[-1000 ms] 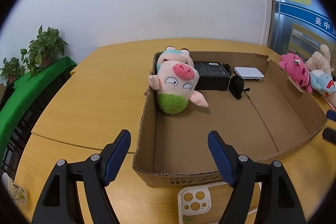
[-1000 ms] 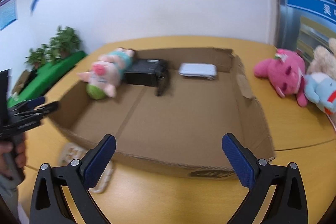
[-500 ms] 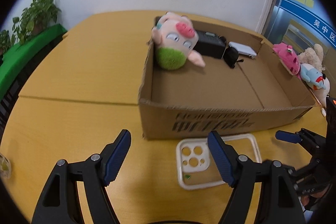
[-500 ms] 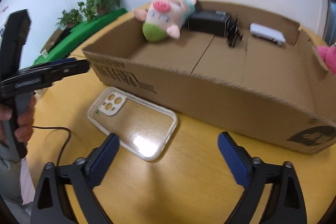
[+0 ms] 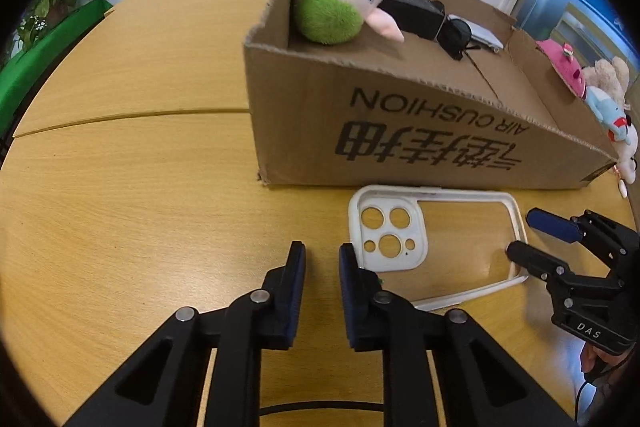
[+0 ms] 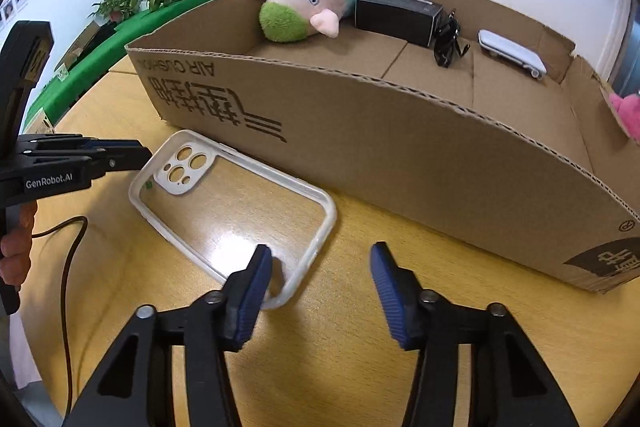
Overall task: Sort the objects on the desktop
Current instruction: 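Move both grippers toward the clear phone case with white rim, then close both grippers on the phone case rim and lift it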
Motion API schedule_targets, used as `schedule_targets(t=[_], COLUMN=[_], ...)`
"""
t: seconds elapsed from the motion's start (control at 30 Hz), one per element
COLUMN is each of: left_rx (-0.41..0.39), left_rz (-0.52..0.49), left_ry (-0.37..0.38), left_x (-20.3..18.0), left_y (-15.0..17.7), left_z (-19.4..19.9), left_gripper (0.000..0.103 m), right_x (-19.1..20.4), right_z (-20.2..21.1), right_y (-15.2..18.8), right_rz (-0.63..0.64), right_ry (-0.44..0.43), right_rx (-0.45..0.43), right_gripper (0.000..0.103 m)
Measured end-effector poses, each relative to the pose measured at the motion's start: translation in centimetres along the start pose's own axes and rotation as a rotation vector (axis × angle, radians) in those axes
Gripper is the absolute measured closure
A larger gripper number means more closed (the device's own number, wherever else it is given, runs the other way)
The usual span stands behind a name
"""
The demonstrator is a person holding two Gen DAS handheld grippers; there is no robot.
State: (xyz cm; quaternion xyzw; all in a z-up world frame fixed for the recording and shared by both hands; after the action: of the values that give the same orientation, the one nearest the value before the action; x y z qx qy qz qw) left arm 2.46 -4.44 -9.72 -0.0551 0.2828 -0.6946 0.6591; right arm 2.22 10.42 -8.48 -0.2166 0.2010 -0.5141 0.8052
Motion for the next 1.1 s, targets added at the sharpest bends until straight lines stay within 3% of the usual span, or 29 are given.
schedule_targets(t=[0.13, 0.33, 0.5, 0.73, 0.87, 1.1], left_rx=[-0.003, -0.038, 0.003, 0.028, 0.021, -0.104], left_rz=[0.001, 0.039, 0.014, 0.002, -0.024, -0.071], left_ry=[0.014, 0.075, 0.091, 0.079, 0.033, 0.001], left_x=[-0.2, 0.1, -0.9, -1.4, -1.9, -3.1], left_y=[0.2, -0.1, 0.2, 0.2, 0.4, -1.3], left_z=[0.3, 2.0, 0.8, -0.2, 0.4, 5.6], left_gripper=[0.094, 0.091, 0.089, 0.09, 0.091, 0.096], right_x=[0.5, 0.1, 0.3, 0.4, 0.6, 0.6], right_z=[0.1, 0.1, 0.2, 0.3, 0.5, 3.5], right_y=[-0.2, -0.2, -0.1, 0.0, 0.1, -0.3], right_rz=[0.011, -0.015, -0.011, -0.024, -0.034, -0.063], right_ry=[-0.013, -0.023, -0.023, -0.024, -0.023, -0.069], right_rx=[-0.014, -0.017, -0.022, -0.03, -0.037, -0.124], right_gripper=[0.073, 0.08, 0.087, 0.088, 0.089, 0.089])
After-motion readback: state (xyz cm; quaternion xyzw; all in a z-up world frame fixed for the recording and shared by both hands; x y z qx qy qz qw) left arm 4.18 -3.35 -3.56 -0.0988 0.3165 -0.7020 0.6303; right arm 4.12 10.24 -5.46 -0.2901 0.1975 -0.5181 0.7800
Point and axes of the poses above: each gripper's, at about its wrist camera, not at the fingertips, and z roughly against the way its jaws point, x to its left, y to its underside, the point moved 6 cm from there along -z, roughly the way its jaws point, and after that the axes turned 11 degrees about y, right-handed, at the moved point
